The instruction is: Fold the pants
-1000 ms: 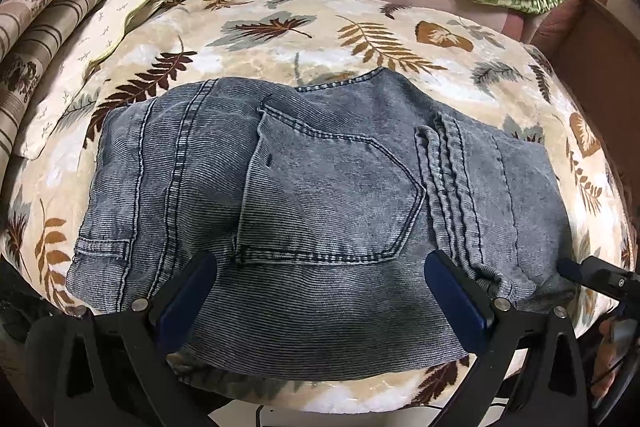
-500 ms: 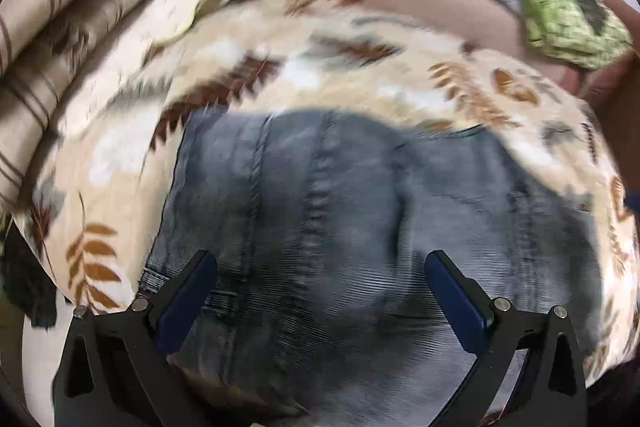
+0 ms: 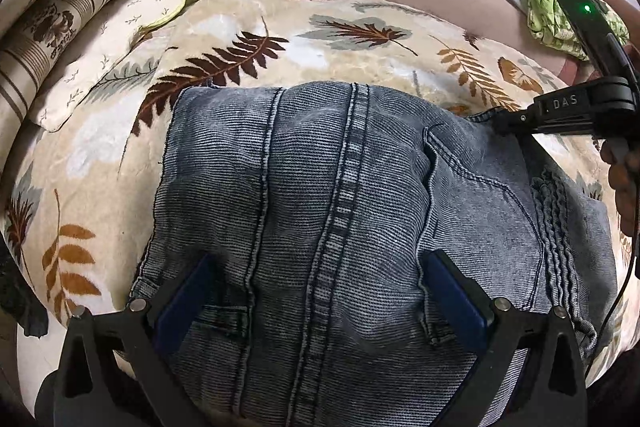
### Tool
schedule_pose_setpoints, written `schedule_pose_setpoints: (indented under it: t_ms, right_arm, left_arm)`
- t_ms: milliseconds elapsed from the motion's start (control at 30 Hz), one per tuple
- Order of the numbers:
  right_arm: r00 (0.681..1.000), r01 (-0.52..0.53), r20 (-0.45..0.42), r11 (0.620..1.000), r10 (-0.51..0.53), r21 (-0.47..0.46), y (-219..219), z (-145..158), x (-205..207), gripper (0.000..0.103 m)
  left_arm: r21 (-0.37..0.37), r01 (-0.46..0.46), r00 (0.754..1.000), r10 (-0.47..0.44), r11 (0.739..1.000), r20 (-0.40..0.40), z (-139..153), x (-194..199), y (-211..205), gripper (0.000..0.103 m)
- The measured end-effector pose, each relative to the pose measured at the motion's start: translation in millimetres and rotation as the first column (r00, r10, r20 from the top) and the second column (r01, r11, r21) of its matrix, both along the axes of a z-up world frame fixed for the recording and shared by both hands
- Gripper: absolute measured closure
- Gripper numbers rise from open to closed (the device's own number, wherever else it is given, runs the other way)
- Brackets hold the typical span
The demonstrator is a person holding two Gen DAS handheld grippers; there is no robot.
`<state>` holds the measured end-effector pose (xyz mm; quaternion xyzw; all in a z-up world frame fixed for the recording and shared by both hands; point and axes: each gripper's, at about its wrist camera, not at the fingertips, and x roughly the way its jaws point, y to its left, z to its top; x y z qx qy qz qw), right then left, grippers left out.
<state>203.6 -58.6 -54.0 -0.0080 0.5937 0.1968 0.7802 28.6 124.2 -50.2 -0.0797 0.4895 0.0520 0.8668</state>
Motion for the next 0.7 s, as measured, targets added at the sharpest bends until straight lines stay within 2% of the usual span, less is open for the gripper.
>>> schedule_pose_setpoints:
  t_ms: [100, 167, 233, 267, 300, 400, 500, 567, 633, 667, 700]
  right_arm:
    - [1.0, -0.015, 0.001, 0.997, 0.016, -0.075, 9, -14, 1, 0.086]
    - [1.0, 0.012, 0.025, 0.999, -0.011, -0.051, 8, -14, 1, 0.08]
    - [0.997, 0.076, -0.008, 0.997, -0.075, 0.015, -5, -11, 3, 0.065]
    - [0.996, 0.086, -0.011, 0.996, -0.086, 0.032, -9, -7, 1, 0.05]
    - [0.995, 0.094, 0.009, 0.994, -0.095, 0.053, -15, 3, -6, 0.045]
    - [0.992, 0.099, 0.062, 0.985, -0.109, 0.144, -34, 34, -34, 0.041]
    - [0.99, 0.122, 0.043, 0.962, -0.136, 0.245, -56, 45, -59, 0.035]
    - [0.99, 0.14, -0.01, 0.95, -0.143, 0.278, -58, 27, -59, 0.031]
    - [0.976, 0.205, -0.124, 0.95, -0.179, 0.236, -71, -20, -46, 0.03]
    - [0.961, 0.258, -0.171, 0.92, -0.215, 0.294, -80, -33, -44, 0.03]
    - [0.954, 0.293, -0.17, 0.895, -0.249, 0.335, -86, -28, -45, 0.03]
  left_arm:
    - [0.007, 0.004, 1.0, -0.004, 1.0, 0.004, 0, -1, -1, 0.0]
    - [0.002, 0.006, 1.0, -0.006, 1.0, 0.011, 0, -2, 0, 0.0]
    - [0.004, 0.005, 1.0, -0.005, 1.0, 0.017, 0, -3, 0, 0.0]
    - [0.006, 0.003, 1.0, -0.003, 1.0, 0.018, 0, -3, -1, 0.0]
    - [0.007, 0.002, 1.0, -0.002, 1.0, 0.018, 0, -4, -1, 0.0]
    - [0.012, -0.003, 1.0, 0.003, 1.0, 0.021, 0, -4, -2, 0.0]
    - [0.013, -0.009, 1.0, 0.009, 1.0, 0.026, 0, -5, -2, 0.0]
    - [0.012, -0.015, 0.999, 0.015, 1.0, 0.03, 0, -5, -2, 0.0]
    - [0.015, -0.014, 0.999, 0.014, 1.0, 0.034, 1, -6, -2, 0.0]
    - [0.017, -0.012, 0.999, 0.011, 1.0, 0.037, 0, -7, -2, 0.0]
    - [0.015, -0.01, 0.999, 0.009, 1.0, 0.046, 1, -9, -1, 0.0]
